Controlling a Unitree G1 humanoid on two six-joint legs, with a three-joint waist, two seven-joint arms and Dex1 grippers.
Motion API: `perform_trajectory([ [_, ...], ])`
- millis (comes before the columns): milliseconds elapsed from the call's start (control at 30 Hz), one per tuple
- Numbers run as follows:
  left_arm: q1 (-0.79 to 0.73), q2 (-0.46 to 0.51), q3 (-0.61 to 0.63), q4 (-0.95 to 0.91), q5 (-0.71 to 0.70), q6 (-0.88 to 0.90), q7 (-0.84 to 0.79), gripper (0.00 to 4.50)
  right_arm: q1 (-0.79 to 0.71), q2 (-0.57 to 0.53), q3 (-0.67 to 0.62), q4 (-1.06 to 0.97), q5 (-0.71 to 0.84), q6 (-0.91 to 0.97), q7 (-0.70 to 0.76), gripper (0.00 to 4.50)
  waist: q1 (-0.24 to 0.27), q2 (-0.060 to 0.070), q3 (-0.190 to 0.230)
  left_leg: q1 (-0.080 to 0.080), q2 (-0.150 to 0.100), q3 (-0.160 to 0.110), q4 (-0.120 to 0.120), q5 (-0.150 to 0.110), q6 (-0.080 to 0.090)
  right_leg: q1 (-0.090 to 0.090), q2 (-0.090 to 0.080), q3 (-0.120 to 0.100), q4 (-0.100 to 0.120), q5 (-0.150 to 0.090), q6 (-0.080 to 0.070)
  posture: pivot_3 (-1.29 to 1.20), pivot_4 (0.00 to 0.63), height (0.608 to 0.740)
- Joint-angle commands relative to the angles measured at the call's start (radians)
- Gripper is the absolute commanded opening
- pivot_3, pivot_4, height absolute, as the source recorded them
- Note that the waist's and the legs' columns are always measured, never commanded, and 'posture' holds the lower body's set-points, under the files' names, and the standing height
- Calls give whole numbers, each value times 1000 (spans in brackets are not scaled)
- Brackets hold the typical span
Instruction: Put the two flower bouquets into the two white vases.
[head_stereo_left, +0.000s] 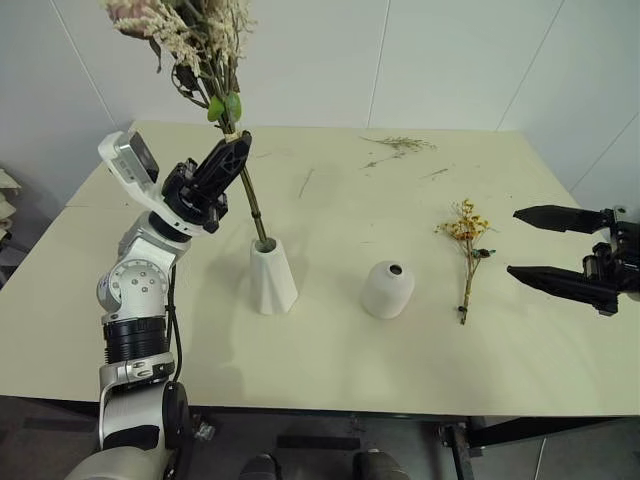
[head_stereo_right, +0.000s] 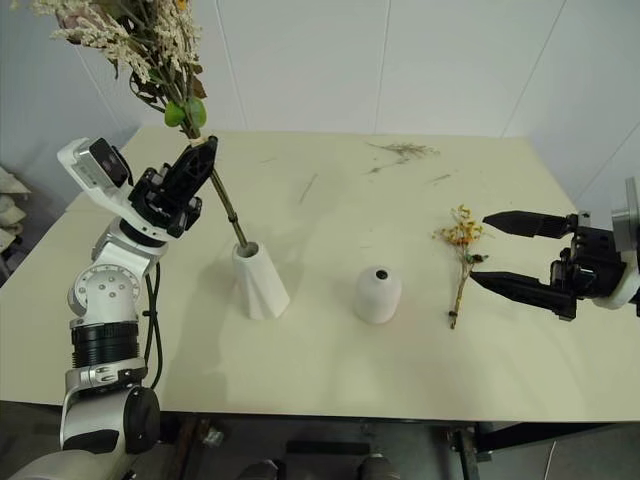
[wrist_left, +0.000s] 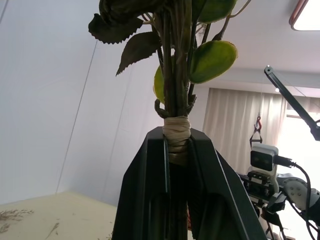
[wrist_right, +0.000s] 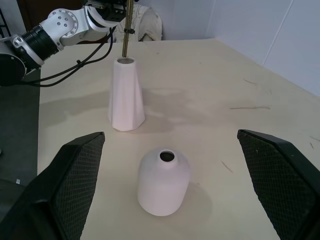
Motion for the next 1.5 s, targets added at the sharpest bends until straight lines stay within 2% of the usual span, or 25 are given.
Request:
perform_trajectory([
  [33, -2, 4, -17, 8, 30, -30, -24, 136, 1, -6, -45, -20, 16, -8, -7, 4500, 0, 0, 0, 0, 0, 0, 0, 0, 0, 0, 0, 0, 0, 0, 0, 0, 150, 740],
  [600, 43, 6, -62, 2, 78, -20, -54, 136, 27, -5, -58, -26, 14, -14, -12, 4500, 0, 0, 0, 0, 0, 0, -1, 0, 0, 0, 0, 0, -1, 0, 0, 0, 150, 740],
  [1100, 112, 78, -103, -61, 111, 5, -87, 136, 28, 0, -42, -13, 7, -29, -10, 4500, -1, 0, 0, 0, 0, 0, -1, 0, 0, 0, 0, 0, -1, 0, 0, 0, 150, 740],
  [1500, 112, 86, -106, -50, 115, -2, -91, 136, 32, 3, -36, -10, 3, -36, -17, 4500, 0, 0, 0, 0, 0, 0, -1, 0, 1, 0, 0, 0, -2, 0, 0, 0, 150, 740],
])
